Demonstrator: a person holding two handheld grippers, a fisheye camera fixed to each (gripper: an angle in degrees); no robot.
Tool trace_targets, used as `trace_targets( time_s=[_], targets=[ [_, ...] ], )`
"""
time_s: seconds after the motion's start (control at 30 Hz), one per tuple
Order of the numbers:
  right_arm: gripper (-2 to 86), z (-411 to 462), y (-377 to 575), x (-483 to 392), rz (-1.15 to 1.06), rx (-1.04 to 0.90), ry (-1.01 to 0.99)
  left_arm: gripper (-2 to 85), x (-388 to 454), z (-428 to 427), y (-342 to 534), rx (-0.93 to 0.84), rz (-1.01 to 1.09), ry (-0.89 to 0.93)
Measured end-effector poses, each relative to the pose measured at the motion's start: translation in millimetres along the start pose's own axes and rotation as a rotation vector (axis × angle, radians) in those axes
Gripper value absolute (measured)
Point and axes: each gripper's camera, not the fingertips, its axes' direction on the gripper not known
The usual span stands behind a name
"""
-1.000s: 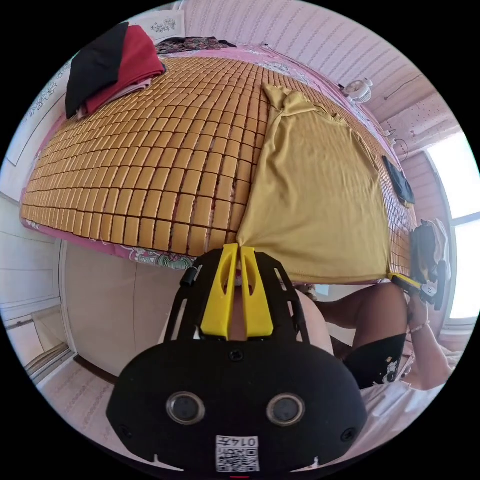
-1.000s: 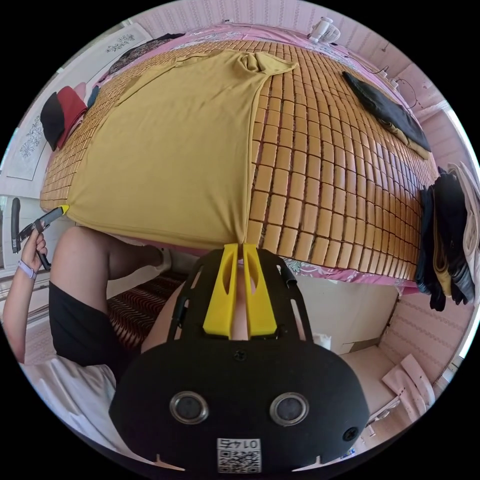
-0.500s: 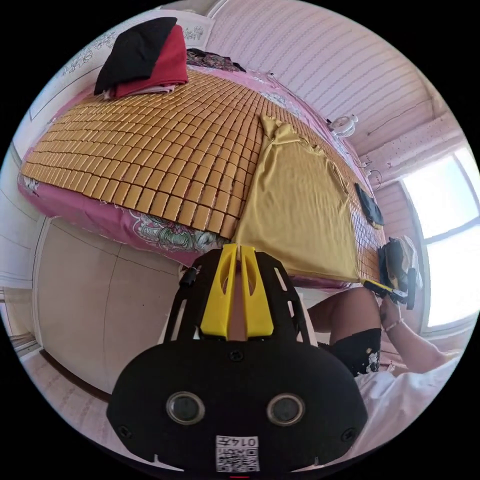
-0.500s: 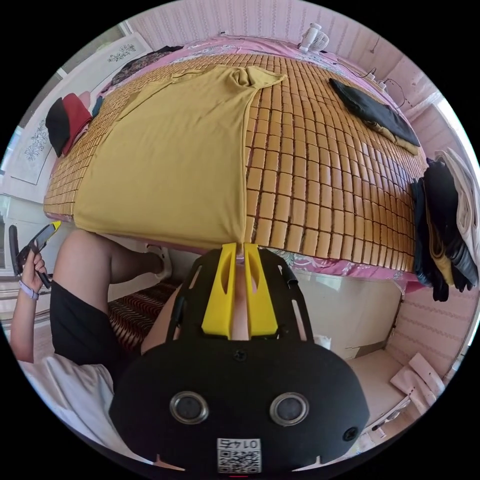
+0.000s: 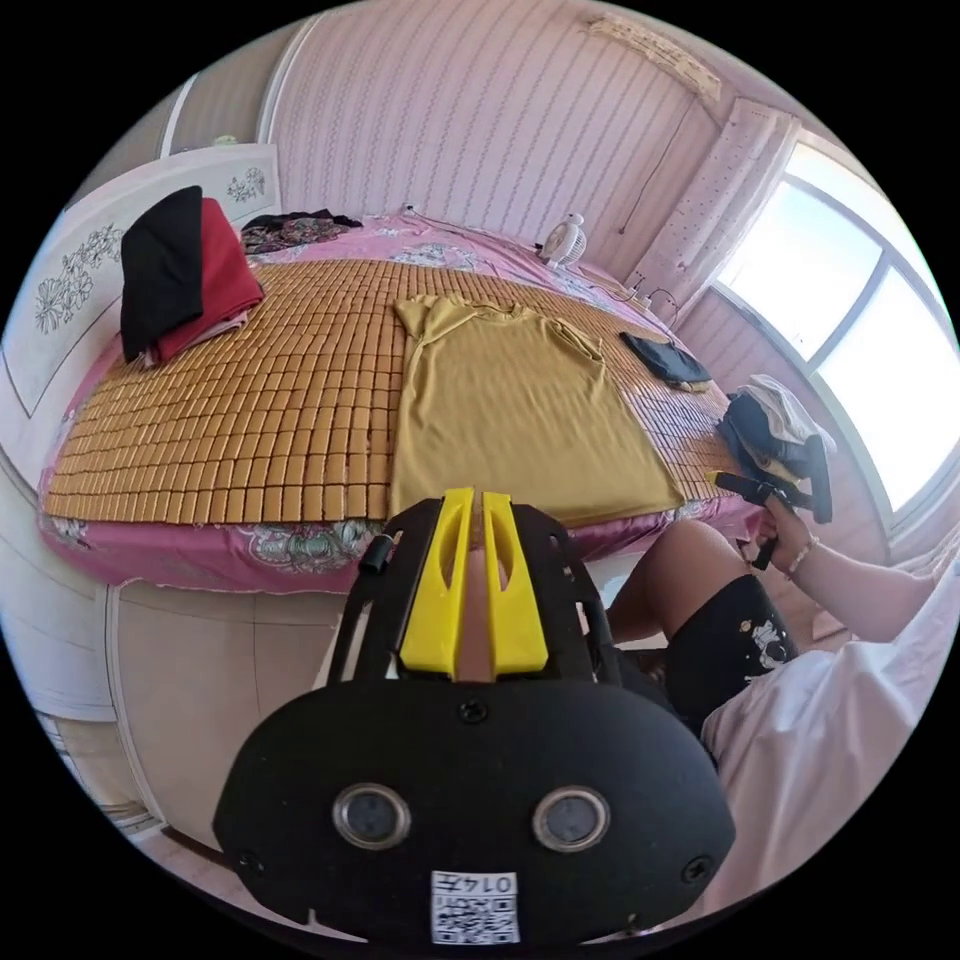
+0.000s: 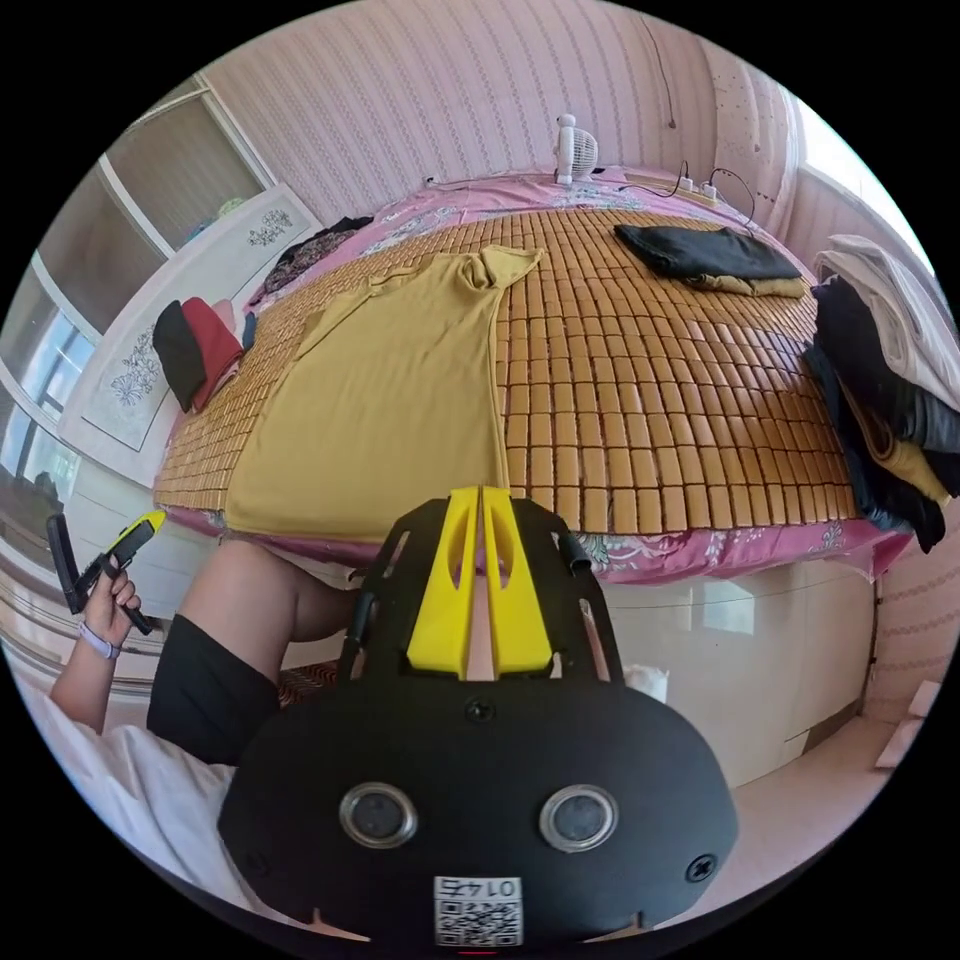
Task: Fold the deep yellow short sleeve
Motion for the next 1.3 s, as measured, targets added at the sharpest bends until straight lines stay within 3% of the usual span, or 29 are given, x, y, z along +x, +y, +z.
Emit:
trace_targets(
  time_s=[0.1, 0.23, 0.4, 0.67, 0.83, 0.93, 1.1, 1.3],
  targets=[
    [5.5, 5, -36, 19, 0.018, 0.049, -0.041, 2.7, 17, 32, -48, -0.004, 0.033, 0.069],
    [5.1, 29, -105, 37, -0.029, 0.09, -0.047, 3.9, 44, 94, -120, -0.036, 0.095, 0.126],
    [6.6, 117, -230, 69, -0.055, 0.026, -0.054, 4.3, 83, 205, -225, -0.147, 0.13, 0.218],
    [3.7, 218, -353, 103, 0.026, -0.027, 0.016, 1.9, 138, 300, -309, -0.307, 0.302, 0.141],
    [1.4, 202, -333, 113, -0.041, -0.004, 0.062, 2.0, 153, 313, -336, -0.314, 0.342, 0.143],
    [2.7, 145, -279, 132, 0.047, 0.057, 0.229, 3.2, 158, 316, -361, -0.345, 0.304, 0.164],
    [5.9, 114, -197, 164, 0.191, -0.085, 0.158, 4.2, 175, 331, -416, -0.315, 0.305, 0.225],
    [5.9, 109, -220, 178, 0.225, -0.071, 0.126, 4.5, 215, 373, -484, -0.324, 0.401, 0.282]
  ],
)
